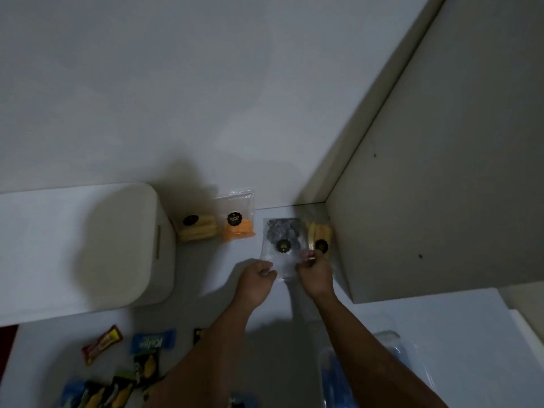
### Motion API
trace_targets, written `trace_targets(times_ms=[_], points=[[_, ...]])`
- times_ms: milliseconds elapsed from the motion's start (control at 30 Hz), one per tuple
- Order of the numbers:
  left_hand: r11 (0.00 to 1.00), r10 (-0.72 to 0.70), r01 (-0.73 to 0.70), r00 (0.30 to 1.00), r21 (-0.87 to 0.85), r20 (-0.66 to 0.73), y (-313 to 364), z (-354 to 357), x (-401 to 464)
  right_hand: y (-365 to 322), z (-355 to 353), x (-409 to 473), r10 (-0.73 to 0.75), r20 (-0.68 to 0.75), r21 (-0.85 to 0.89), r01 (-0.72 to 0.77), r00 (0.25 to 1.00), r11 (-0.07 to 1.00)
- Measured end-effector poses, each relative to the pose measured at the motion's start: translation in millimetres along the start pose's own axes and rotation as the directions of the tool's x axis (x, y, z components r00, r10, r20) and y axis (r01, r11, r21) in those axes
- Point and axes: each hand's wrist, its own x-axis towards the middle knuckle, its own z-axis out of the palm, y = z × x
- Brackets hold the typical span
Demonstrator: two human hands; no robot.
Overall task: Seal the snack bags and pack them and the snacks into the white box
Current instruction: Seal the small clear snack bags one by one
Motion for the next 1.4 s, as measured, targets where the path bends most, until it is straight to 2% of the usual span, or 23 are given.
trace_targets(times_ms=[67, 133, 233, 333, 467, 533, 633, 767, 1000, 1067, 1133, 1200, 1300, 1400], points=[[0.994, 0.078, -0.075, 0.996, 0.078, -0.037, 5, -10, -22, -13, -9, -14, -0.043, -0.012, 0.185, 0.044, 0.999, 0.982], [0.957, 0.2, -0.176, 0.976, 0.231, -0.084, 10, -23, -43, -29, -18, -27, -0.106, 0.022, 0.3, 0.095, 0.994, 0.949], [0.849, 0.398, -0.356, 0.917, 0.391, -0.03, 27, -42, -74, -55, -32, -48, -0.183, 0.073, 0.362, 0.145, 0.98, 0.921], [0.781, 0.511, -0.496, 0.857, 0.379, 0.07, 49, -57, -103, -78, -41, -74, -0.241, 0.119, 0.383, 0.179, 0.963, 0.906], [0.691, 0.515, -0.553, 0.829, 0.466, 0.219, 66, -73, -147, -89, -46, -123, -0.26, 0.17, 0.463, 0.156, 0.95, 0.873], [0.673, 0.53, -0.564, 0.819, 0.478, 0.22, 67, -80, -169, -86, -44, -152, -0.269, 0.212, 0.536, 0.118, 0.94, 0.836], [0.718, 0.533, -0.552, 0.828, 0.424, 0.175, 59, -91, -203, -79, -41, -194, -0.294, 0.259, 0.6, 0.085, 0.92, 0.796], [0.76, 0.51, -0.506, 0.853, 0.408, 0.108, 31, -107, -244, -71, -35, -246, -0.296, 0.248, 0.524, 0.129, 0.922, 0.842], [0.845, 0.42, -0.393, 0.907, 0.362, 0.004, -13, -140, -297, -61, -19, -320, -0.44, 0.197, 0.177, 0.41, 0.876, 0.895], [0.843, 0.427, -0.384, 0.904, 0.377, -0.034, -20, -150, -310, -59, -13, -333, -0.466, 0.127, 0.005, 0.469, 0.876, 0.883], [0.845, 0.423, -0.374, 0.905, 0.381, -0.05, -26, -161, -319, -59, -11, -344, -0.485, -0.004, -0.169, 0.478, 0.874, 0.862], [0.846, 0.422, -0.369, 0.905, 0.384, -0.059, -28, -170, -328, -60, -11, -355, -0.511, -0.067, -0.264, 0.478, 0.857, 0.838], [0.835, 0.459, -0.398, 0.884, 0.381, -0.083, -27, -178, -346, -69, -14, -362, -0.566, -0.005, -0.267, 0.544, 0.825, 0.795], [0.827, 0.54, -0.482, 0.824, 0.289, -0.172, -26, -186, -359, -85, -23, -368, -0.595, 0.188, -0.184, 0.623, 0.781, 0.76]])
